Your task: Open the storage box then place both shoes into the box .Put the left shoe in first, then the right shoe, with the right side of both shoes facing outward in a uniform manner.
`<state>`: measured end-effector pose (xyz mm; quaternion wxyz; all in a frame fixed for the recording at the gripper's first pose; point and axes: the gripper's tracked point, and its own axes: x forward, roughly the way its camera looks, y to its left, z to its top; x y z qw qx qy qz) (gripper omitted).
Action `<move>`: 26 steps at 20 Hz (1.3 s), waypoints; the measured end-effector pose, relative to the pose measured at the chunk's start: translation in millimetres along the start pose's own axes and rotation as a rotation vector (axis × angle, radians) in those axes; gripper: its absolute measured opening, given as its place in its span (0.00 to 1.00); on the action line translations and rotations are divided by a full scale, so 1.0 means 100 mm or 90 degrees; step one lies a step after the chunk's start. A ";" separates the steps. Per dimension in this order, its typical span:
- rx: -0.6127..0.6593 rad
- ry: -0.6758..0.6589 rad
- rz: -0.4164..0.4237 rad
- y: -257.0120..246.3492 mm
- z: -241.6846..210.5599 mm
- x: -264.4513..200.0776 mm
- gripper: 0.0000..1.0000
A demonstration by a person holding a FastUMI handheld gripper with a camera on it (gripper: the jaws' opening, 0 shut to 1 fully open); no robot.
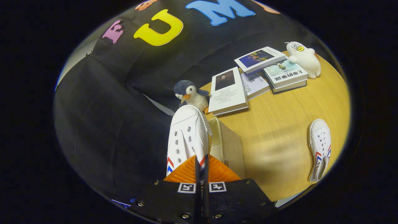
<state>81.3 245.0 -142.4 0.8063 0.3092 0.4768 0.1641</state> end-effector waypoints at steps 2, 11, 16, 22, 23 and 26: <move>-0.010 0.012 -0.002 0.09 -0.09 0.11 0.01; -0.064 0.060 -0.044 0.19 -0.56 0.59 0.01; -0.061 0.085 -0.075 0.15 -0.76 0.81 0.01; -0.038 0.110 -0.118 0.07 -0.92 1.07 0.02; -0.035 0.115 -0.124 0.03 -0.97 1.08 0.02; -0.043 0.128 -0.142 0.01 -1.03 1.18 0.01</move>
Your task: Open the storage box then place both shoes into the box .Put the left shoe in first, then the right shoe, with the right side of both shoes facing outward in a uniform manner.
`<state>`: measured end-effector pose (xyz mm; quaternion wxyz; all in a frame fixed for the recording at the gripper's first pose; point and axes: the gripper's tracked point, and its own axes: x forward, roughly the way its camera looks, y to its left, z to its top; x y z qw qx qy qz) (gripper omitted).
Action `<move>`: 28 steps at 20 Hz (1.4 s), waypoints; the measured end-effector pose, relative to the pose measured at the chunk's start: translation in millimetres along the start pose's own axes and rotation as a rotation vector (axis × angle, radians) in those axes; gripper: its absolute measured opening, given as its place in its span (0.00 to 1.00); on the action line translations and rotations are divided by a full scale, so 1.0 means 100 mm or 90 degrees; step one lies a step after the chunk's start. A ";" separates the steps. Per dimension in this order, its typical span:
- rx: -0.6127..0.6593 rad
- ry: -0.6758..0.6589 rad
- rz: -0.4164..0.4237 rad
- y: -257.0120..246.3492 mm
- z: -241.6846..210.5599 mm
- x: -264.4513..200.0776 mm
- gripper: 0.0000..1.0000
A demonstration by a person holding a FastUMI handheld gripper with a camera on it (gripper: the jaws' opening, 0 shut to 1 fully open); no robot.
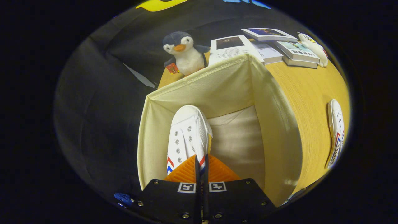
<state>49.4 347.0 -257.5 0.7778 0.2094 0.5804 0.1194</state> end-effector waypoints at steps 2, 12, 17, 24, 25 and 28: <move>-0.014 0.008 0.003 0.03 -0.04 0.04 0.01; -0.163 -0.048 0.108 0.23 -0.04 -0.51 0.98; -0.221 -0.145 0.094 -0.04 0.25 -1.02 0.98; -0.222 -0.227 -0.002 -0.91 0.51 -1.46 0.98; -0.219 -0.233 -0.018 -1.06 0.52 -1.50 0.98; -0.209 -0.247 -0.065 -1.50 0.56 -1.62 0.98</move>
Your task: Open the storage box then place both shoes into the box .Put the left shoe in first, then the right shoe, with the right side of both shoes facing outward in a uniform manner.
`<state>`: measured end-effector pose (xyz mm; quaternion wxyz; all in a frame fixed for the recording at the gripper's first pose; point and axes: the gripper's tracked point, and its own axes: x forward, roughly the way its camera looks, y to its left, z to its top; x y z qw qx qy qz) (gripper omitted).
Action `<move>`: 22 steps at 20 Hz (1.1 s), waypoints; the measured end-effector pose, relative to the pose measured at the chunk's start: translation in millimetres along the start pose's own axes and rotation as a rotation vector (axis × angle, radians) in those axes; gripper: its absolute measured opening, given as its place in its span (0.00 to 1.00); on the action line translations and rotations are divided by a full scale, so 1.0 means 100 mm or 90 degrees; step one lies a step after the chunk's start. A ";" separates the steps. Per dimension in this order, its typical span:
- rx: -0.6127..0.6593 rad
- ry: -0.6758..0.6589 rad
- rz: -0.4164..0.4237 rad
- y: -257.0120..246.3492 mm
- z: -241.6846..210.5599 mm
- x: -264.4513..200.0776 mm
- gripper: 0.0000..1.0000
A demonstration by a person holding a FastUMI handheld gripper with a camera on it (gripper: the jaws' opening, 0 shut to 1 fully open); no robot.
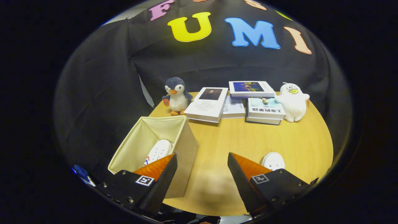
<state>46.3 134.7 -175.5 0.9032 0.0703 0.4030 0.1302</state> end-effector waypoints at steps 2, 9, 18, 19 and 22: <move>0.012 -0.003 -0.030 -0.29 -0.06 -0.05 0.98; 0.041 0.009 -0.132 -1.26 -0.28 -0.13 0.98; 0.046 0.084 -0.208 -1.98 -0.86 -0.01 0.98; 0.048 0.095 -0.213 -2.03 -0.94 0.00 0.98; 0.061 0.121 -0.226 -2.15 -1.11 0.02 0.97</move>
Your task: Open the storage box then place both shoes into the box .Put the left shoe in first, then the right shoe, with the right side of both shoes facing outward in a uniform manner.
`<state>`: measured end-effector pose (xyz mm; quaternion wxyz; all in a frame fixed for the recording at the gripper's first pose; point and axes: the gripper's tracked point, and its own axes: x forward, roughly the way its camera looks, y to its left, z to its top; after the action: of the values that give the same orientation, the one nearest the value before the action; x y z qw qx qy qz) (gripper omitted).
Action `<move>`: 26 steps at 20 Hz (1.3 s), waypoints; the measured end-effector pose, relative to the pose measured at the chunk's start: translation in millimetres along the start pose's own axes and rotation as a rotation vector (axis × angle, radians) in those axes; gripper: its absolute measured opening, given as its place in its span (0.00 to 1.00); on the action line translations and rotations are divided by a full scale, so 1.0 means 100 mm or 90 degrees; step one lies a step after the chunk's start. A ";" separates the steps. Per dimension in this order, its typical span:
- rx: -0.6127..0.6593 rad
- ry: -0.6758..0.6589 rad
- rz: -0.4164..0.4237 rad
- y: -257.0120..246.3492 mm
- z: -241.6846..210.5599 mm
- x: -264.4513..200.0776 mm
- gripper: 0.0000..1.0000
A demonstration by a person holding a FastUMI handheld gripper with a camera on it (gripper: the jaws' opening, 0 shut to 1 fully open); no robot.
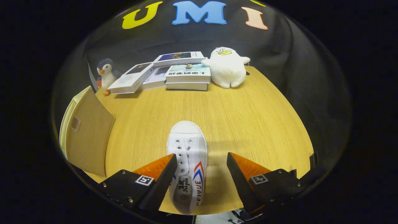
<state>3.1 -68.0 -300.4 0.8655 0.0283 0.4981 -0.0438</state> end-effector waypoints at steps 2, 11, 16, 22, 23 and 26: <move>0.001 0.014 -0.009 -0.07 -0.08 0.04 0.97; -0.018 0.076 -0.001 -0.04 -0.40 0.21 0.88; -0.039 0.088 0.015 0.07 -0.41 0.27 0.69; -0.057 0.098 -0.009 0.09 -0.40 0.25 0.18; -0.053 0.097 -0.007 0.10 -0.39 0.25 0.17; -0.023 0.095 -0.019 0.05 -0.36 0.24 0.01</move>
<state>-15.3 -60.6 -339.6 0.8255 0.0083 0.5626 -0.0455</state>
